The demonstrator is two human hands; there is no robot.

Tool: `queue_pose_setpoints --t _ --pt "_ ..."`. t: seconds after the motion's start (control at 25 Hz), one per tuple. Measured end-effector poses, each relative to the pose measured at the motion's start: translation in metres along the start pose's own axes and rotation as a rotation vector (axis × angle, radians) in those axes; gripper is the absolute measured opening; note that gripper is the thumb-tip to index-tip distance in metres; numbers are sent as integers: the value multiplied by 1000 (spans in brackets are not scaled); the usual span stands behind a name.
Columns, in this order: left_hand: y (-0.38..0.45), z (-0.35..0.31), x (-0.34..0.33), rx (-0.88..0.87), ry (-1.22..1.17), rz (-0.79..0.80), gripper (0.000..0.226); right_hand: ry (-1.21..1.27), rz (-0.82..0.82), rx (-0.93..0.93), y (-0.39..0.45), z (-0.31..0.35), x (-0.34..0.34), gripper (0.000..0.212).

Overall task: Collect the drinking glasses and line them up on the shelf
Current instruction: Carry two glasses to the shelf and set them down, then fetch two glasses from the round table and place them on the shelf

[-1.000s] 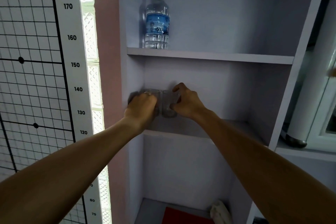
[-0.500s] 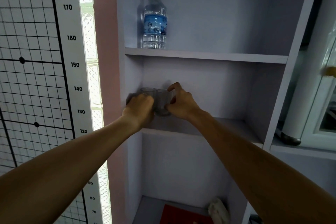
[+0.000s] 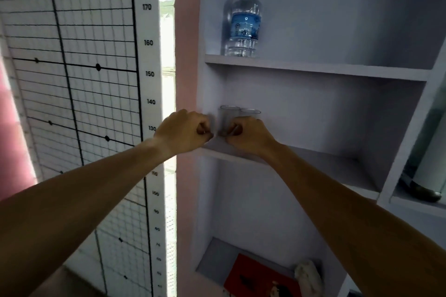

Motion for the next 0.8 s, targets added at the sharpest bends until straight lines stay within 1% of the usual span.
queue_pose_setpoints --t 0.16,0.36,0.44,0.6,0.68,0.8 --pt "-55 49 29 187 89 91 14 33 54 131 0 54 -28 8" --pt "-150 110 82 388 118 89 14 94 159 260 -3 154 -87 15" --pt "-209 141 116 490 123 90 16 122 217 344 -9 218 -124 14" --pt "-356 207 193 694 226 90 16 173 347 498 -42 366 -213 9" --pt "-423 230 225 760 288 105 17 208 398 557 -63 429 -253 6" --pt "-541 257 285 933 335 96 20 246 488 696 -108 542 -318 6"
Point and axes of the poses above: each hand's wrist, its own y-axis towards the middle knuckle, its own x-axis out of the back of the hand, z = x × y, the point moved 5 cm from there along y, towards the middle knuckle, and after that the axes turned 10 degrees about z, right-handed, at the moved point
